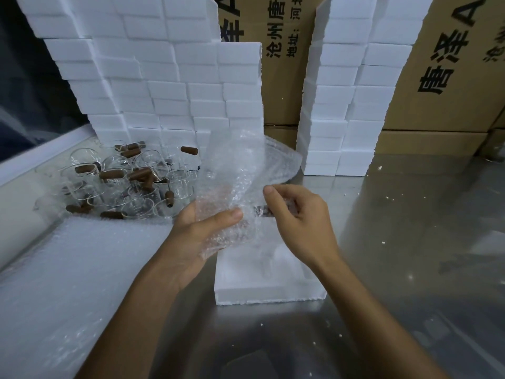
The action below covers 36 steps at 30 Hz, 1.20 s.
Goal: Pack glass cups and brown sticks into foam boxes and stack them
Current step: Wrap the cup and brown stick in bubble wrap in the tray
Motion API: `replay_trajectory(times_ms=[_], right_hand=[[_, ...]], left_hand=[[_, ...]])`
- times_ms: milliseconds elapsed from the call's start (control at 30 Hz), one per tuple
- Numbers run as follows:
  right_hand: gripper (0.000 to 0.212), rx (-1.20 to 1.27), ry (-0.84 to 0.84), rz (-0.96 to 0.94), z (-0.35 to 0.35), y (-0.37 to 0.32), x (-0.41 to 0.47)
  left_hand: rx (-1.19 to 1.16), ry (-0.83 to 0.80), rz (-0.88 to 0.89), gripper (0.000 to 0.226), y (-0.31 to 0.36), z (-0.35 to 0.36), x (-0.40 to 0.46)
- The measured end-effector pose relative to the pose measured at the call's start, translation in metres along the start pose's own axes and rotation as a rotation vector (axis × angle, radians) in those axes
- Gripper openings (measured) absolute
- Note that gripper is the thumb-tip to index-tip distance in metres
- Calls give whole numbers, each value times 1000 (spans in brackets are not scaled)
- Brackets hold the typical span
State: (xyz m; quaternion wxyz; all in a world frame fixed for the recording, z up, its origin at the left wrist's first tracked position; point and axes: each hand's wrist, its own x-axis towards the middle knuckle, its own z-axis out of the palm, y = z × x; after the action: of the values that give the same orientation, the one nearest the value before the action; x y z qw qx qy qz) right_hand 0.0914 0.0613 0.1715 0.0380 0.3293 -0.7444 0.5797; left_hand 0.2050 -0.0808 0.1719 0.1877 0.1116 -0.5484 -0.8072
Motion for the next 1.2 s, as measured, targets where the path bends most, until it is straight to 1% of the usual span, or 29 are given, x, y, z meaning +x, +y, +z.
replay_trajectory(times_ms=[67, 100, 200, 300, 367, 433, 533, 600, 733, 833, 900, 1000, 1067, 1133, 1200], right_hand=[[33, -31, -13, -16, 1, -1, 0], [37, -51, -17, -27, 2, -1, 0], [54, -98, -4, -93, 3, 2, 0], [63, -71, 0, -115, 2, 1, -1], [64, 21, -22, -65, 2, -2, -2], [59, 115, -16, -4, 3, -3, -2], [48, 214, -12, 102, 6, -2, -1], [43, 256, -28, 161, 7, -2, 0], [52, 272, -20, 178, 8, -2, 1], [54, 253, -2, 178, 5, -3, 3], [55, 245, 8, 155, 4, -3, 3], [56, 259, 30, 130, 4, -3, 2], [56, 273, 54, 124, 5, -3, 2], [56, 285, 73, 123, 5, -4, 2], [55, 300, 84, 114, 4, -4, 2]], left_hand=[[-9, -28, 15, 74, 1, 2, -1], [-15, -39, 20, 73, 1, 3, -1], [-21, -24, 16, 86, 1, 4, -2], [-30, -40, 24, 86, 0, 6, -2], [-42, -83, 36, 78, 0, 7, -3], [-47, -132, 50, 70, -1, 7, -3], [-8, -157, 51, 70, 1, 8, -4], [24, -161, 49, 63, 0, 8, -4], [21, -149, 39, 53, -1, 10, -4], [-101, -131, 53, 37, 3, 13, -3], [-106, -81, 103, 36, 7, 13, -2], [-84, 9, 242, 24, 14, 10, 0], [-27, 57, 350, 25, 17, 10, -1], [93, 113, 466, 39, 16, 12, -3], [195, 123, 533, 57, 14, 14, -4]])
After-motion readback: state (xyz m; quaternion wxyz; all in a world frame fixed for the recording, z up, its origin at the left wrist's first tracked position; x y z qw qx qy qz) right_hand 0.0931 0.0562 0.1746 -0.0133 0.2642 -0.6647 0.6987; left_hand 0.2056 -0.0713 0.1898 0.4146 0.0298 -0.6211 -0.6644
